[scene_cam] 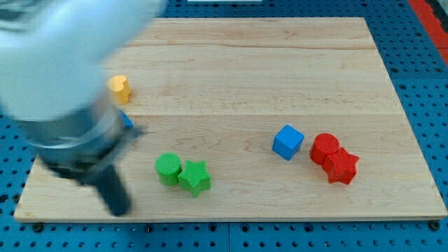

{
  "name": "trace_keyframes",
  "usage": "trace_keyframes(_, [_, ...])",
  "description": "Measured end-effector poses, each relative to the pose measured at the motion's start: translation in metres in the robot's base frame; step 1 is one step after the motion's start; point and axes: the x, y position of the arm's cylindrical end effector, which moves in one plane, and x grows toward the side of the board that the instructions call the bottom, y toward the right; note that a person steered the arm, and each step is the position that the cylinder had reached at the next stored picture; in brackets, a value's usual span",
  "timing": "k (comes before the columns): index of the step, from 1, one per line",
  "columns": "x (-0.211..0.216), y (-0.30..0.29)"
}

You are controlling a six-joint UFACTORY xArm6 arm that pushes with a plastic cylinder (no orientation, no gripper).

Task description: Touch the bottom of yellow hexagon

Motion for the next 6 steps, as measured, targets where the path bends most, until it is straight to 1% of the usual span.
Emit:
trace_keyframes(2, [-0.121, -0.124])
trace_keyframes(5, [-0.125, -0.125])
trace_keyframes(6, [-0.142, -0.125])
